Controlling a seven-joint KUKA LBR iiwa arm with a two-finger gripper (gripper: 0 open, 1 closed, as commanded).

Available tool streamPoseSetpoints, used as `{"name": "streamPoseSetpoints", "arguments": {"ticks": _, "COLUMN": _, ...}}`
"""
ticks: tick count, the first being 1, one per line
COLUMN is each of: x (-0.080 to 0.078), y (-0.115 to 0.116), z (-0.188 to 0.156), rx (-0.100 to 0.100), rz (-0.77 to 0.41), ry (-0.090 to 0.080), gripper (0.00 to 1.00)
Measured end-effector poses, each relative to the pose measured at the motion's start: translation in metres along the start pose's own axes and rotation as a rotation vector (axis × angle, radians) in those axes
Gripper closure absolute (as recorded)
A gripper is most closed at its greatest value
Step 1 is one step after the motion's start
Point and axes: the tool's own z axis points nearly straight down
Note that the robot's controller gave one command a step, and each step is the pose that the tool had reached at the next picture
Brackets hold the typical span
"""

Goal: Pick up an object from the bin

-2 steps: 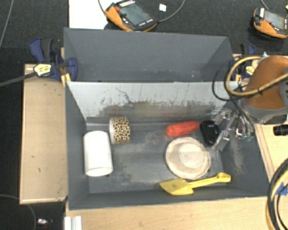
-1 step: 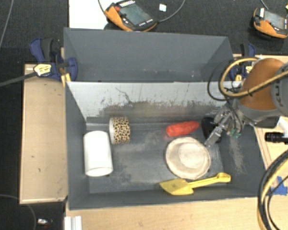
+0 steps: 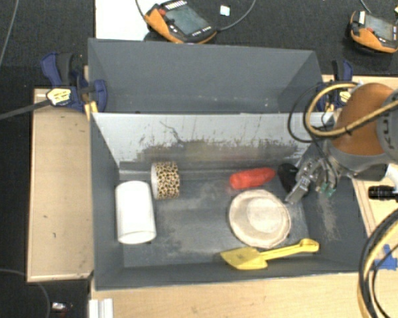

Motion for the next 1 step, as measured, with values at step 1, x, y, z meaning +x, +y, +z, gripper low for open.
{"name": "streamPoseSetpoints", "arguments": {"ticks": 1, "x": 0.0, "y": 0.0, "z": 0.0, "rx": 0.0, "rz": -0.001, "ry": 0.0, "gripper": 1.0}}
